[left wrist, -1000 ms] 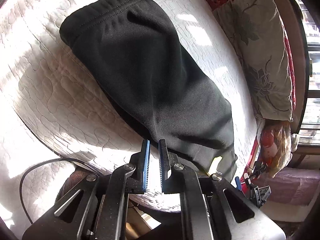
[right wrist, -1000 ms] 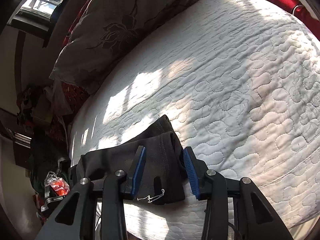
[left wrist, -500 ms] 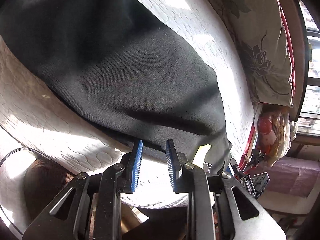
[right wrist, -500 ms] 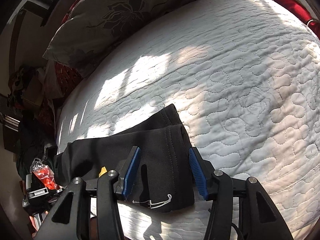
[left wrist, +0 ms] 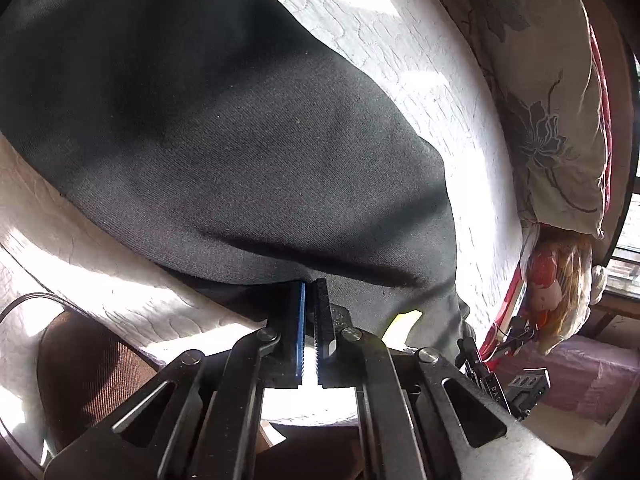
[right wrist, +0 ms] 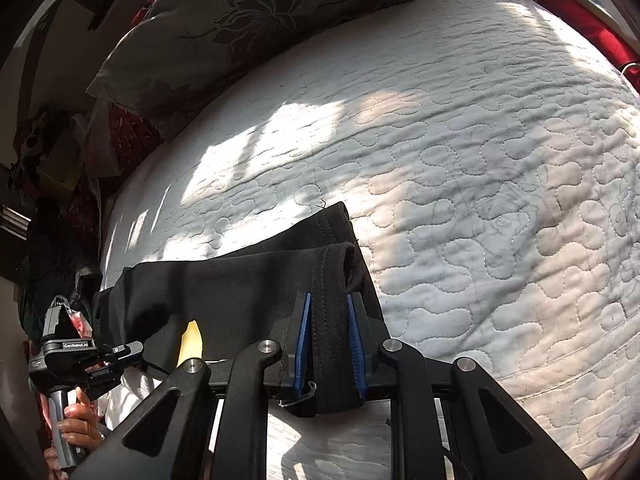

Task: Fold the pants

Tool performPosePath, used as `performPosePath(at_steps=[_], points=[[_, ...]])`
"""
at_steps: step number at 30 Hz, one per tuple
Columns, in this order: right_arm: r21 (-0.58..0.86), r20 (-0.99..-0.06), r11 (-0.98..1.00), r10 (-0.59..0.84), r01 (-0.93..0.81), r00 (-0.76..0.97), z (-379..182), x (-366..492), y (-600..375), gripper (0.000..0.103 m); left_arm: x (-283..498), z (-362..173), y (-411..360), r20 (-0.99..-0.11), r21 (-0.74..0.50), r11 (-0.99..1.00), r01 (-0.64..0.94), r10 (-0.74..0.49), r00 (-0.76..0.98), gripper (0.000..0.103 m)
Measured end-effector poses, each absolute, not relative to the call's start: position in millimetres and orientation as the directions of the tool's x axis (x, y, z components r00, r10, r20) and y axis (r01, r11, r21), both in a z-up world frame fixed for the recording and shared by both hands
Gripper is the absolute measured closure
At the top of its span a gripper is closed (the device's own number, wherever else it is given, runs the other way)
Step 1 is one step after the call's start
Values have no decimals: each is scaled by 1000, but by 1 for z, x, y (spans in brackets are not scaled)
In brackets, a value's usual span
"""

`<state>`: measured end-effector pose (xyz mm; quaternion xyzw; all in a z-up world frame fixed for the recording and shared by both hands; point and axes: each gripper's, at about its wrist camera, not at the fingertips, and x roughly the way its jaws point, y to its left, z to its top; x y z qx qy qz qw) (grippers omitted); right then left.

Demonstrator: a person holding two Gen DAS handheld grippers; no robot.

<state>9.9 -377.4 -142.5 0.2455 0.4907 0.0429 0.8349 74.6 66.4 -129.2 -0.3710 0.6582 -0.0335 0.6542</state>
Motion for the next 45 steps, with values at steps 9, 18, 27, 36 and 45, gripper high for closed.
performPosePath(at_steps=[9, 18, 27, 36, 45], points=[[453, -735, 889, 334, 61, 590, -86, 30, -378, 95, 61, -148, 64, -846, -508, 728, -461, -523, 107, 101], [558, -745, 808, 389, 188, 541, -147, 15, -405, 72, 64, -144, 61, -848, -507, 739, -443, -521, 103, 101], [578, -700, 786, 340, 220, 628, -127, -3, -419, 51, 56, -88, 95, -855, -517, 795, -317, -465, 229, 101], [582, -692, 810, 450, 68, 565, -100, 32, -338, 45, 111, -33, 217, -883, -412, 851, -324, -284, 374, 48], [550, -736, 828, 541, -106, 407, -100, 108, -209, 45, 170, -75, 224, -930, -345, 906, -245, -295, 219, 48]])
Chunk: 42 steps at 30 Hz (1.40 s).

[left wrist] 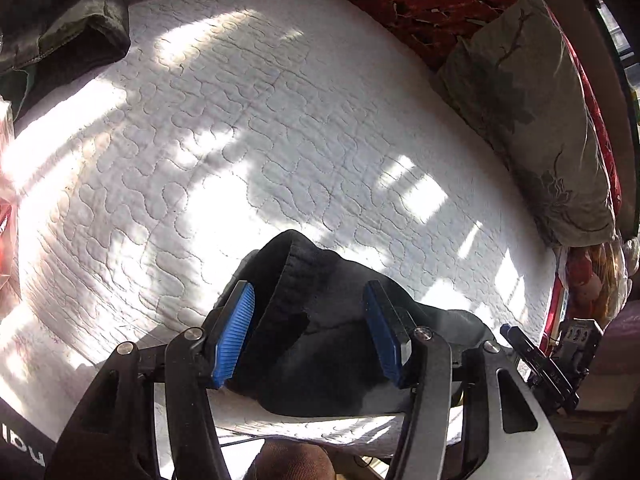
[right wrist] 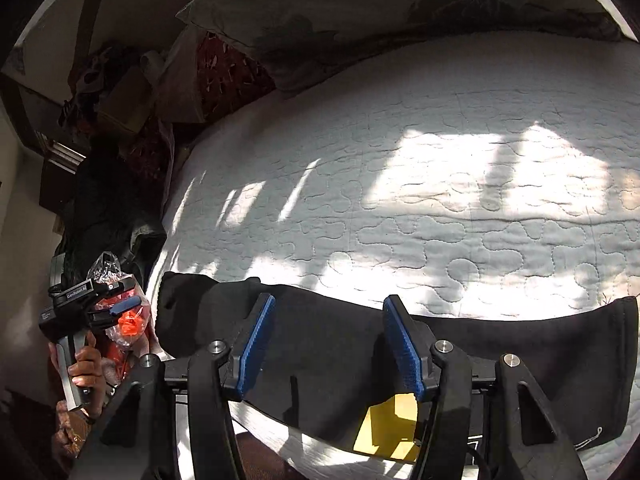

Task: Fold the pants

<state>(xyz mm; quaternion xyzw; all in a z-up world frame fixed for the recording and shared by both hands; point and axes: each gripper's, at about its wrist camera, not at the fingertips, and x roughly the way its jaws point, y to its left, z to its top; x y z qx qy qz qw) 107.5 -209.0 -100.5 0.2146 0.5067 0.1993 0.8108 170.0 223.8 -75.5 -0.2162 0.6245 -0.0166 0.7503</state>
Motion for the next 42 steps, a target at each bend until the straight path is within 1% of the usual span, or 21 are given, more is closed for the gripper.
performPosePath(at_steps=[8, 11, 13, 15, 16, 19, 23, 25, 26, 27, 28, 29, 30, 31, 33, 35, 36, 39, 40, 41, 42], points=[[495, -792, 852, 523, -171, 314, -113, 144, -156, 45, 184, -97, 202, -942, -322, 944, -72, -312, 123, 48], [479, -806, 854, 520, -204, 282, -120, 153, -144, 45, 184, -102, 199, -939, -334, 942, -40, -329, 102, 48], [472, -813, 846, 526, -248, 249, -122, 152, -133, 49, 181, -104, 199, -938, -335, 942, -16, -332, 104, 48], [468, -812, 816, 549, -340, 199, -121, 139, -118, 73, 176, -106, 197, -938, -333, 943, 23, -334, 94, 48], [460, -817, 801, 551, -383, 170, -121, 130, -110, 74, 175, -108, 197, -940, -328, 944, 38, -330, 89, 48], [450, -828, 785, 545, -425, 131, -123, 117, -103, 71, 179, -113, 195, -943, -321, 946, 50, -324, 75, 48], [579, -770, 765, 627, -281, 119, -131, 137, -123, 68, 190, -114, 197, -921, -383, 924, 21, -383, 76, 48], [606, -759, 762, 640, -229, 120, -136, 145, -125, 67, 193, -115, 197, -922, -377, 926, -5, -375, 92, 48], [592, -771, 774, 625, -222, 124, -138, 147, -122, 68, 193, -115, 196, -926, -365, 931, -9, -363, 100, 51], [567, -787, 791, 602, -228, 133, -139, 148, -118, 71, 191, -114, 194, -936, -334, 942, -9, -331, 121, 58], [530, -806, 811, 573, -249, 150, -137, 146, -112, 73, 187, -111, 193, -947, -294, 956, -10, -290, 138, 78], [471, -830, 835, 529, -282, 178, -132, 142, -104, 85, 183, -107, 194, -947, -289, 957, -11, -284, 149, 82], [414, -845, 854, 489, -315, 214, -125, 138, -97, 95, 179, -102, 195, -940, -304, 953, -14, -298, 167, 82], [391, -844, 858, 478, -332, 244, -116, 135, -94, 95, 174, -93, 197, -935, -297, 955, -6, -289, 205, 83], [390, -795, 850, 504, -354, 336, -86, 131, -97, 96, 170, -85, 199, -934, -243, 970, 25, -241, 264, 83], [393, -743, 841, 528, -371, 411, -64, 129, -103, 96, 174, -96, 200, -945, -232, 973, 13, -229, 233, 83], [405, -744, 840, 533, -362, 404, -66, 133, -105, 96, 178, -104, 200, -952, -225, 974, 1, -220, 212, 83], [356, -811, 879, 459, -317, 362, -100, 144, -103, 95, 186, -118, 201, -962, -212, 977, -36, -202, 183, 83], [337, -831, 894, 430, -296, 353, -113, 146, -102, 93, 188, -116, 202, -961, -217, 975, -45, -206, 185, 83], [353, -833, 894, 435, -277, 343, -121, 148, -106, 89, 188, -113, 204, -959, -229, 972, -50, -216, 183, 82], [393, -822, 883, 462, -256, 333, -126, 148, -112, 89, 189, -112, 206, -957, -240, 970, -47, -229, 177, 82]])
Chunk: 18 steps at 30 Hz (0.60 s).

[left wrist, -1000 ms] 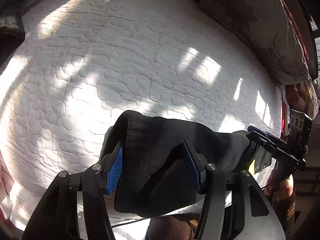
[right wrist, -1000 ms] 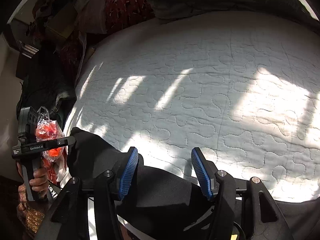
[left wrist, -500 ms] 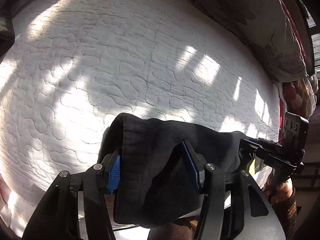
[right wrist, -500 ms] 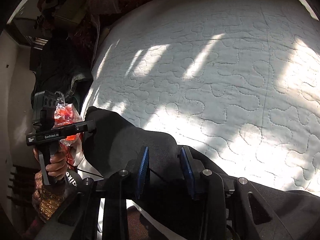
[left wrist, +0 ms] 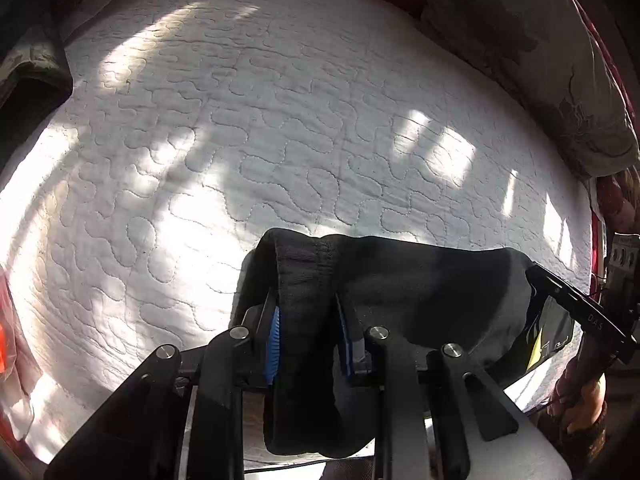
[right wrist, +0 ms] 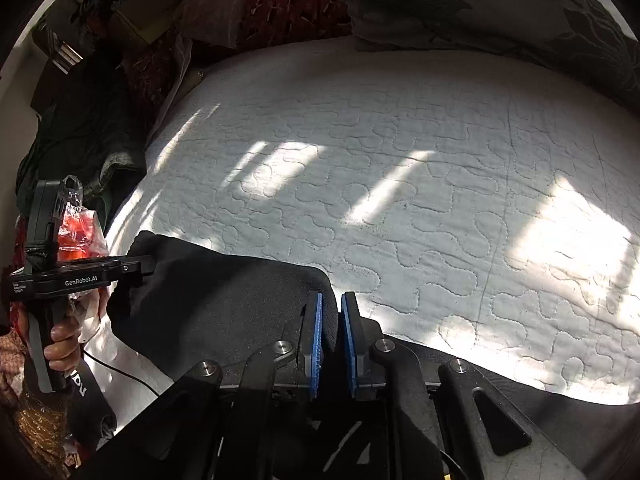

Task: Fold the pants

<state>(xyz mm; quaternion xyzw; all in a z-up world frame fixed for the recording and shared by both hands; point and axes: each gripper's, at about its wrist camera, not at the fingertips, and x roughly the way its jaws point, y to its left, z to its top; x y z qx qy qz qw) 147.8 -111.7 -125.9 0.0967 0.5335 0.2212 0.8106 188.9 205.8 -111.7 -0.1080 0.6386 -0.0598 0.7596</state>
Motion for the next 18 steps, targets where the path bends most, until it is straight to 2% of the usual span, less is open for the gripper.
performPosePath(at_steps=[1, 3, 6, 10, 12, 14, 18], points=[[439, -801, 871, 490, -219, 344, -126, 146, -121, 87, 188, -109, 210, -954, -255, 966, -45, -244, 172, 81], [527, -754, 835, 546, -161, 364, -121, 140, -142, 69, 184, -105, 219, -944, -298, 953, -63, -284, 166, 79], [578, -697, 805, 571, -130, 434, -104, 119, -176, 56, 174, -95, 243, -917, -375, 920, -113, -350, 193, 70], [573, -686, 814, 539, -94, 489, -92, 78, -218, 53, 146, -81, 264, -877, -458, 874, -162, -414, 245, 70], [598, -678, 801, 531, -40, 509, -95, 56, -244, 48, 129, -78, 261, -864, -484, 858, -174, -436, 253, 63], [616, -675, 788, 515, 18, 528, -100, 34, -267, 47, 111, -77, 247, -849, -509, 843, -172, -460, 259, 51], [628, -689, 768, 473, 127, 549, -114, 3, -310, 47, 86, -81, 220, -829, -542, 825, -161, -493, 265, 49]])
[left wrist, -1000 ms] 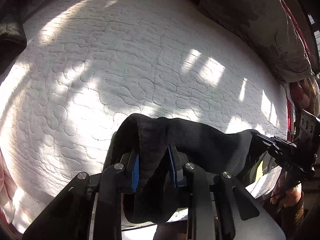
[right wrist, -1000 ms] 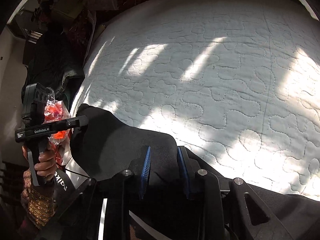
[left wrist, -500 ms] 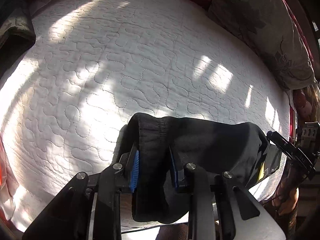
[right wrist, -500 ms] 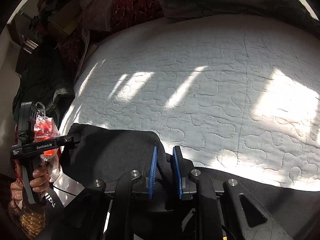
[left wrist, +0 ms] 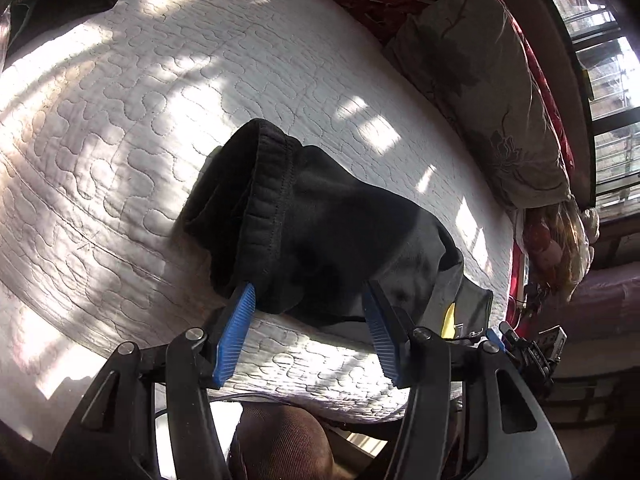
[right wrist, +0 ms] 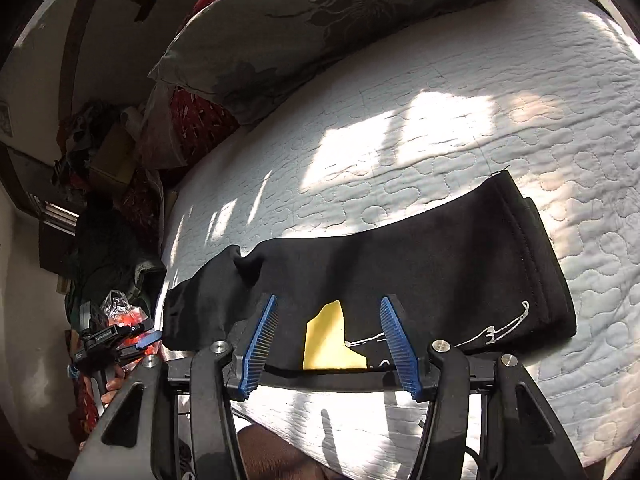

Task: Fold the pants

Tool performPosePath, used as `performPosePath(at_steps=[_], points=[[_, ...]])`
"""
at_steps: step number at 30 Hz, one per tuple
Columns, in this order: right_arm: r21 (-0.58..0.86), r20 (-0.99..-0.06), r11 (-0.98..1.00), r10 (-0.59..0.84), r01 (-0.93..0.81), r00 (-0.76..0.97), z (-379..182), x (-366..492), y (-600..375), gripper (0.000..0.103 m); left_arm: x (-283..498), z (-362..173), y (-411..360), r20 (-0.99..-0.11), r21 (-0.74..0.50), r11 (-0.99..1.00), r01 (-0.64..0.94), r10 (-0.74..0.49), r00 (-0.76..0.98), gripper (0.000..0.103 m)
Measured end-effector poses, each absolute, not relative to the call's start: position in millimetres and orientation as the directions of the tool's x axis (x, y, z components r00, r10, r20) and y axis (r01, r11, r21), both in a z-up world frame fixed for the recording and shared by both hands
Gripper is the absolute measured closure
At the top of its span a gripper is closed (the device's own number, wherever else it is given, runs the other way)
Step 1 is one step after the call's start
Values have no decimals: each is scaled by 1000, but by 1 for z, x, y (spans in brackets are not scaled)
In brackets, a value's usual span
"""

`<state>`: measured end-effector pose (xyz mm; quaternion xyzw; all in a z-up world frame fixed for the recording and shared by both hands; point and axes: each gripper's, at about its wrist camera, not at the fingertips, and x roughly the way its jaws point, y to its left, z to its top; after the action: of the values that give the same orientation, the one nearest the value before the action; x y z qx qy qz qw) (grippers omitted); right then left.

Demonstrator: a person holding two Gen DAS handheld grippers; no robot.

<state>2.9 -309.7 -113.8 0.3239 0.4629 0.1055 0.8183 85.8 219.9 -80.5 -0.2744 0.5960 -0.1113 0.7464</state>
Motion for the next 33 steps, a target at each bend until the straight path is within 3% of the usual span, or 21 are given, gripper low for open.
performPosePath(at_steps=[4, 9, 27, 28, 31, 32, 33], points=[[651, -685, 719, 420, 243, 595, -121, -17, -350, 47, 73, -95, 200, -791, -608, 770, -192, -567, 232, 49], [608, -714, 731, 331, 311, 617, -122, -30, -382, 46, 76, -108, 192, -805, -593, 768, -244, -553, 215, 49], [616, -725, 727, 372, 304, 580, -150, -2, -371, 49, 107, -131, 200, -826, -563, 719, -408, -510, 240, 49], [600, -734, 740, 358, 305, 577, -150, -1, -369, 50, 108, -131, 201, -833, -552, 723, -415, -497, 242, 50], [571, -751, 764, 339, 301, 566, -150, 2, -365, 81, 111, -131, 204, -844, -534, 724, -436, -490, 220, 96], [568, -754, 763, 333, 308, 566, -150, 2, -365, 89, 111, -130, 205, -841, -537, 720, -440, -497, 213, 97], [569, -753, 760, 325, 316, 573, -150, 2, -367, 90, 109, -127, 208, -841, -537, 718, -443, -494, 220, 98]])
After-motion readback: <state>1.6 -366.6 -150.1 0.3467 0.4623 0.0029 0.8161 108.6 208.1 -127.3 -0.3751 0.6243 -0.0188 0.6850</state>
